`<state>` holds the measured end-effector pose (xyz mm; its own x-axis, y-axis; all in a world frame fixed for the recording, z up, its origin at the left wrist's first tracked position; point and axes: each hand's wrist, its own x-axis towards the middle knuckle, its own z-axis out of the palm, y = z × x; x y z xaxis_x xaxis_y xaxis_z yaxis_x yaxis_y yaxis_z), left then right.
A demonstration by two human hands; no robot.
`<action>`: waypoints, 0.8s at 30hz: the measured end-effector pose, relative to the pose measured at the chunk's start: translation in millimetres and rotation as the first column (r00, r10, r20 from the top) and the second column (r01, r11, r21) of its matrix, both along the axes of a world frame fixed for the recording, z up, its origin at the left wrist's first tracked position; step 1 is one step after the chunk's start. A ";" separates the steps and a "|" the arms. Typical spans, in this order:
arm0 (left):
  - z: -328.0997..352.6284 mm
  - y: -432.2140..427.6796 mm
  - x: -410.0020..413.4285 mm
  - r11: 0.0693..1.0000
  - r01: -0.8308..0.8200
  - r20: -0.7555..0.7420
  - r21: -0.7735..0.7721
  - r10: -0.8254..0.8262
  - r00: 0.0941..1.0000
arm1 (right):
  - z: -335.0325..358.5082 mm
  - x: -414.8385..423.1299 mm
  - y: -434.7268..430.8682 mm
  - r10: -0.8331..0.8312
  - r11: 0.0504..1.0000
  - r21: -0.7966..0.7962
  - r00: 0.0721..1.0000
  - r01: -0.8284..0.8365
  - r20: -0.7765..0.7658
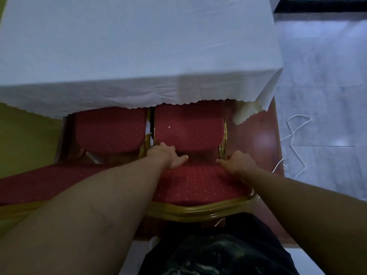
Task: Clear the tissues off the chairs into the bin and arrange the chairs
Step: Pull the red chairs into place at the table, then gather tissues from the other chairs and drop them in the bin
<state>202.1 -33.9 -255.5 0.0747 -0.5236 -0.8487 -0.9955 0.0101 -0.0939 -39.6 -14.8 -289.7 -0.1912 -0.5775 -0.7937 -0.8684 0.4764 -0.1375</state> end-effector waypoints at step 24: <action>135.9 -167.7 -386.4 0.762 0.087 -0.120 -0.642 -0.212 0.970 | 152.1 -322.0 -153.2 0.068 0.759 -0.640 0.992 -0.119 -0.104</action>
<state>-184.3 -201.6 -119.6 -0.1660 -0.9344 -0.3151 -0.9861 0.1610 0.0422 -361.6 -168.1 -137.6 -0.1489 -0.9652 -0.2150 -0.9232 0.2136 -0.3195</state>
